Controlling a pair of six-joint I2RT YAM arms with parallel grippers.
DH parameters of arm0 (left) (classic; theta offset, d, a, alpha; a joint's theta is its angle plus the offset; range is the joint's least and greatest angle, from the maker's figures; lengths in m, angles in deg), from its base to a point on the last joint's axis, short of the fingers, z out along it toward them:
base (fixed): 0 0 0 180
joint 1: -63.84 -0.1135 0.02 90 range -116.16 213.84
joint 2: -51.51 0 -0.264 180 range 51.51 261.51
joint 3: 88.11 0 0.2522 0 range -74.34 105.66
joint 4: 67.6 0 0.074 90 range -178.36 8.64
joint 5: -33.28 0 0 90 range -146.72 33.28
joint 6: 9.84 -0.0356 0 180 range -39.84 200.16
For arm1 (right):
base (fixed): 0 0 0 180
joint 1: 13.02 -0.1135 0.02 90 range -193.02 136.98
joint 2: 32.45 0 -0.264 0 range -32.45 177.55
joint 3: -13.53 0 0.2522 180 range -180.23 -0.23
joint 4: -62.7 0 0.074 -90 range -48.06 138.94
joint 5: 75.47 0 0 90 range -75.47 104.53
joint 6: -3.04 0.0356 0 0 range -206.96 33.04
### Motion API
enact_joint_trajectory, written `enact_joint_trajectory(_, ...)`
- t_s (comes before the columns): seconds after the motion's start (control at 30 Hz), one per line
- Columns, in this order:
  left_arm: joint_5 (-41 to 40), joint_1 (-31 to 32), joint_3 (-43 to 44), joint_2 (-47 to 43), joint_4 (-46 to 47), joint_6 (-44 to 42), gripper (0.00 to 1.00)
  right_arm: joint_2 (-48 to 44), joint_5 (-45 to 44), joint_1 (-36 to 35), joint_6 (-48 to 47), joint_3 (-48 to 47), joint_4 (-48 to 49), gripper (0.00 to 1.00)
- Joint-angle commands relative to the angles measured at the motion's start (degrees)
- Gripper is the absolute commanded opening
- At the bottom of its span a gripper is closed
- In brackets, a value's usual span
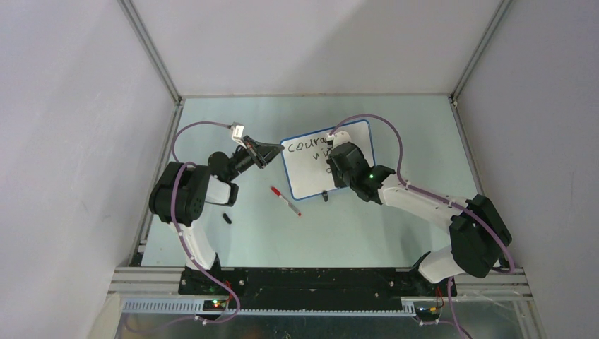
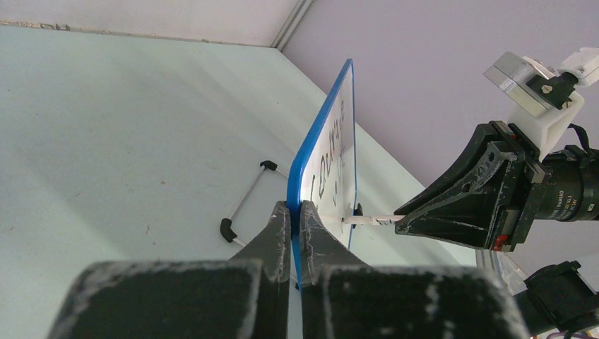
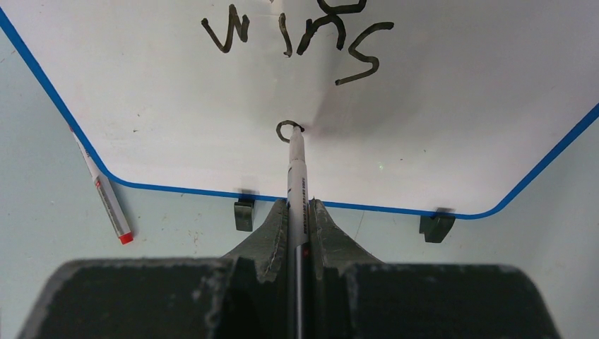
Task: Write a sentence on the whiteboard
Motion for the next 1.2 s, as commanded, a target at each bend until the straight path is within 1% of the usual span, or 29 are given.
enact_joint_trajectory(0.0, 1.8, 0.3, -0.1, -0.7, 1.7, -3.2, 0.00, 0.0, -0.8, 0.5, -0.5, -2.4, 2.1, 0.00)
enact_joint_trajectory(0.67, 1.8, 0.3, -0.1, -0.7, 1.7, -3.2, 0.00, 1.0, -2.1, -0.8, -0.1, -2.4, -1.9, 0.00)
enact_joint_trajectory(1.17, 1.8, 0.3, -0.1, -0.8, 1.7, -3.1, 0.00, 0.0, -4.1, -2.3, -0.9, -2.2, -2.3, 0.00)
